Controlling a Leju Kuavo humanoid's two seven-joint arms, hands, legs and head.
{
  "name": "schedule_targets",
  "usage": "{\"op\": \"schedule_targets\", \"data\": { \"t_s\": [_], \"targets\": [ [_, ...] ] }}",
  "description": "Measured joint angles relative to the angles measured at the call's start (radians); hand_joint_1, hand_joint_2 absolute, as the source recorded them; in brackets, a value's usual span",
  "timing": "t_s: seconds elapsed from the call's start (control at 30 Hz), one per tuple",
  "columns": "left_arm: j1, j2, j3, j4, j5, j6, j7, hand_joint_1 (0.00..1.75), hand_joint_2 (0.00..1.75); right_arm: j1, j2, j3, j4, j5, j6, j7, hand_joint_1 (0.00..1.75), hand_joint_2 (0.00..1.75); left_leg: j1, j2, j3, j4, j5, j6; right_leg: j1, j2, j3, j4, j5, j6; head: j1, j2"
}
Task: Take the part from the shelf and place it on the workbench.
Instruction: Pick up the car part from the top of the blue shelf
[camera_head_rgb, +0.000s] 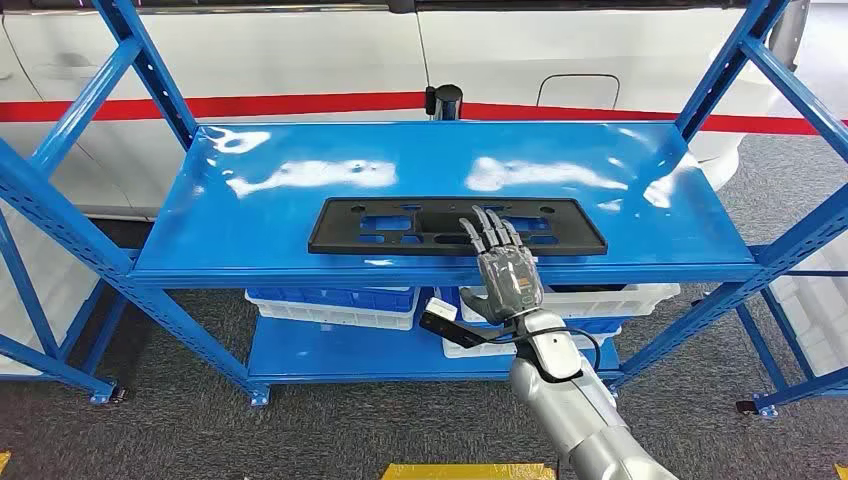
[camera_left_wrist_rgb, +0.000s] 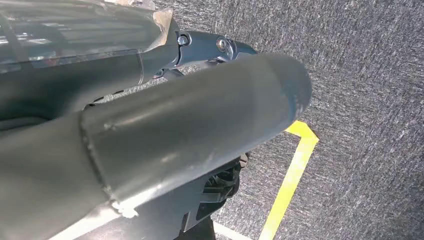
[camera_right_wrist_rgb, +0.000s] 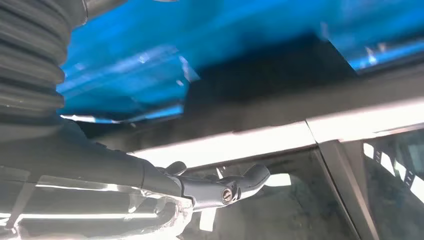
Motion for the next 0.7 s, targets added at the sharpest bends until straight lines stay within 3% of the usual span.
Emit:
{"op": "schedule_targets", "data": {
  "t_s": [0.2,0.4,0.7],
  "targets": [
    [-0.001,0.0,0.0,0.0,-0.003,-0.006,0.004,0.0,0.0,-0.024,0.015,0.004,0.009,-0.004,-0.001,0.003,0.0,1.75,0.002,0.0,0.0,0.0,0.0,0.0,0.001,0.0,0.0,0.001,0.0,0.0,0.0,0.0],
    [-0.005,0.023,-0.012,0.0,-0.033,-0.086,0.062,0.0,0.0,-0.068,0.042,0.005,0.012,0.004,0.004,0.031,0.0,1.75,0.005,0.001,0.0,0.0,0.0,-0.001,0.001,0.0,-0.001,0.001,0.0,-0.001,0.0,0.0],
    [-0.008,0.043,-0.02,0.0,-0.039,-0.094,0.071,0.0,0.0,-0.11,0.078,0.007,0.035,0.02,0.013,0.044,0.0,1.75,0.005,0.0,0.0,0.0,0.0,-0.001,0.002,0.0,-0.001,0.001,0.0,-0.001,0.0,0.0]
  ]
}}
